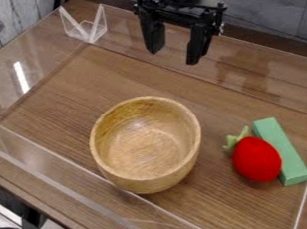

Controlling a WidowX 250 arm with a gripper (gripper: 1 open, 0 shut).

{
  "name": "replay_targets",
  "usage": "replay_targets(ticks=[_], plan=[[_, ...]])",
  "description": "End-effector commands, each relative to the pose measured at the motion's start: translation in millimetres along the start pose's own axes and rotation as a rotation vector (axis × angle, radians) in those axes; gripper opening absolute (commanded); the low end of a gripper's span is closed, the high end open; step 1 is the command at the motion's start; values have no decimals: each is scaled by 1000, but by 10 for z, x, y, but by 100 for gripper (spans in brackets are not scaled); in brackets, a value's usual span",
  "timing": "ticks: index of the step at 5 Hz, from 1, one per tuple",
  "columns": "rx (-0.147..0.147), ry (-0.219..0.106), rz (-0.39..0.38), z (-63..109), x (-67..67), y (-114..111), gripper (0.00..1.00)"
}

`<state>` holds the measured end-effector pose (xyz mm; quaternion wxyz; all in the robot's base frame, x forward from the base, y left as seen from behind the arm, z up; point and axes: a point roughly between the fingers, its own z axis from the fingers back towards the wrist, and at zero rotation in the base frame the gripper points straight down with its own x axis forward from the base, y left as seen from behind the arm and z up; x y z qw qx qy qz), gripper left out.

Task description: Move the red fruit to the left

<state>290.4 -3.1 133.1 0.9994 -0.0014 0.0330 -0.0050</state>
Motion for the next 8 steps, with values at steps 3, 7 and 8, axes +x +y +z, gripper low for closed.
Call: replay_targets(ticks=[3, 7, 8], plan=[[-8, 27, -237, -255, -340, -871, 100], [36, 21, -347, -679, -475, -1282, 100], [57, -11, -326, -836, -466, -1172, 100]])
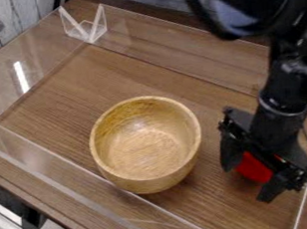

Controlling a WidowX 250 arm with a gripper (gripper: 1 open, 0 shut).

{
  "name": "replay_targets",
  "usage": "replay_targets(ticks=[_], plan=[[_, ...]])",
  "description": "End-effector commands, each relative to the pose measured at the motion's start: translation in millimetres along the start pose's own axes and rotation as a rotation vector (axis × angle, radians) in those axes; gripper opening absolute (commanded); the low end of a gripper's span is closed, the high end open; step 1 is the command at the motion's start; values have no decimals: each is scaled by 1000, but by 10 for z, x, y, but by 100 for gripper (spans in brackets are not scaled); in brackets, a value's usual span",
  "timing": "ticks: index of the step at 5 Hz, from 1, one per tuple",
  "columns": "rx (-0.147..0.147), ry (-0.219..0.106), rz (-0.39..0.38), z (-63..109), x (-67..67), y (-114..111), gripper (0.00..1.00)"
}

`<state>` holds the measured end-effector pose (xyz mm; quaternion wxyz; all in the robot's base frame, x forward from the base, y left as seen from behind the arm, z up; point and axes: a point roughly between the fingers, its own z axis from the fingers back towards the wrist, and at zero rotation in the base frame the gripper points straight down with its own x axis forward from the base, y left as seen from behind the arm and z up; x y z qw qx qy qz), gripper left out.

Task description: Move the red fruit to the left

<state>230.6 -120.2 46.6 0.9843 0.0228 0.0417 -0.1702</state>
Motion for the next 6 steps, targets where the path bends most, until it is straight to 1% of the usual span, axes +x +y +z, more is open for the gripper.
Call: replay_targets(ticks=[1, 2, 3, 4, 5, 6], plan=[[17, -77, -16, 154, 126, 72, 100], [22, -123, -50, 236, 167, 69, 100], [19, -171, -80, 256, 193, -10, 100], [16, -203, -98, 238, 192, -69, 100], [21, -211, -88, 302, 183, -97, 100], [25, -213, -85, 333, 168, -119, 0]])
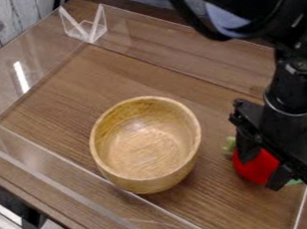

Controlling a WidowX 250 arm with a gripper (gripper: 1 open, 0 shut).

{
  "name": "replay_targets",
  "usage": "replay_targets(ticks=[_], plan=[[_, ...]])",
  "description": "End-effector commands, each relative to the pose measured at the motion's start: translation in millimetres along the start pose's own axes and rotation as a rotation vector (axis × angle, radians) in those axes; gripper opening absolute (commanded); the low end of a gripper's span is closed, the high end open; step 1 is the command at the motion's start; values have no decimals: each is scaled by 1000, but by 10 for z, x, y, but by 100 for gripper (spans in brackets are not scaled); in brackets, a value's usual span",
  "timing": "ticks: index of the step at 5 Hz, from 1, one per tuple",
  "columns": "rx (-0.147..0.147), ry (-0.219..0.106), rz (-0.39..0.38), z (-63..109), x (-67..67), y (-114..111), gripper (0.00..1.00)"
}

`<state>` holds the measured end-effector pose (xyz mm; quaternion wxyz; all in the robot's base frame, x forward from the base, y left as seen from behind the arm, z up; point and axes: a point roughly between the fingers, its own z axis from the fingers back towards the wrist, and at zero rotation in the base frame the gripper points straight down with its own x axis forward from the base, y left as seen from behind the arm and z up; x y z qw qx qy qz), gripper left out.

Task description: Move the red fruit to the left

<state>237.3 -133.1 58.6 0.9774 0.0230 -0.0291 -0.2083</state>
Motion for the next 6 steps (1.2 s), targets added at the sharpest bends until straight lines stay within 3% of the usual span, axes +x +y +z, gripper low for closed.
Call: replay_targets(ticks=[1, 2, 4, 6], plan=[[-3, -76, -3, 203, 79, 46, 100], [-4, -82, 11, 208, 57, 101, 100], [1, -89, 52, 35, 63, 352, 100], [14, -101, 109, 59, -16, 160, 100]])
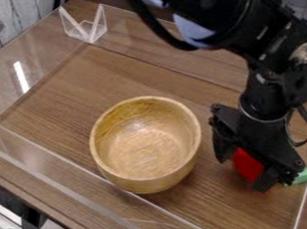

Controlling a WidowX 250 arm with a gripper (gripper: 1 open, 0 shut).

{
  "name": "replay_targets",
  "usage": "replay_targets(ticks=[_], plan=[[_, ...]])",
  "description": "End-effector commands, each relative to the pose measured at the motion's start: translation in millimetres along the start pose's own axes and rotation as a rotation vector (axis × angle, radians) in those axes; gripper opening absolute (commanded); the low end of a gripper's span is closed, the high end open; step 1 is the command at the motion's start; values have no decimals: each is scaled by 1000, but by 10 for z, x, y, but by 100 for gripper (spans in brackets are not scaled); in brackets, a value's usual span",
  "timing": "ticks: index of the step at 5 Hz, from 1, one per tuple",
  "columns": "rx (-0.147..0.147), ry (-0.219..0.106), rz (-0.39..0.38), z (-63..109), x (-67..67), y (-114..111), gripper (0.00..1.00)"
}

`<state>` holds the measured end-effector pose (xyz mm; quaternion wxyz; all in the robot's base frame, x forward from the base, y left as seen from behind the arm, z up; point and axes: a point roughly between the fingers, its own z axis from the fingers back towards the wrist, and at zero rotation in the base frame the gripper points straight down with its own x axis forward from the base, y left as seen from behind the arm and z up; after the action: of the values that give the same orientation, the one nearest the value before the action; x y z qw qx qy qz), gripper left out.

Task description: Move the red fruit to the left

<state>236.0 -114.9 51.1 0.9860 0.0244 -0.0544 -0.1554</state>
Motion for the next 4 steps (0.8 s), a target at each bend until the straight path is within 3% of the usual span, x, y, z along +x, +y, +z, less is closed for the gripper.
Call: replay_targets(ticks=[1, 3, 4], plan=[[26, -100, 22, 368, 167, 142, 0], [109, -198, 147, 884, -31, 728, 0], [89, -181, 117, 707, 32, 518, 100]])
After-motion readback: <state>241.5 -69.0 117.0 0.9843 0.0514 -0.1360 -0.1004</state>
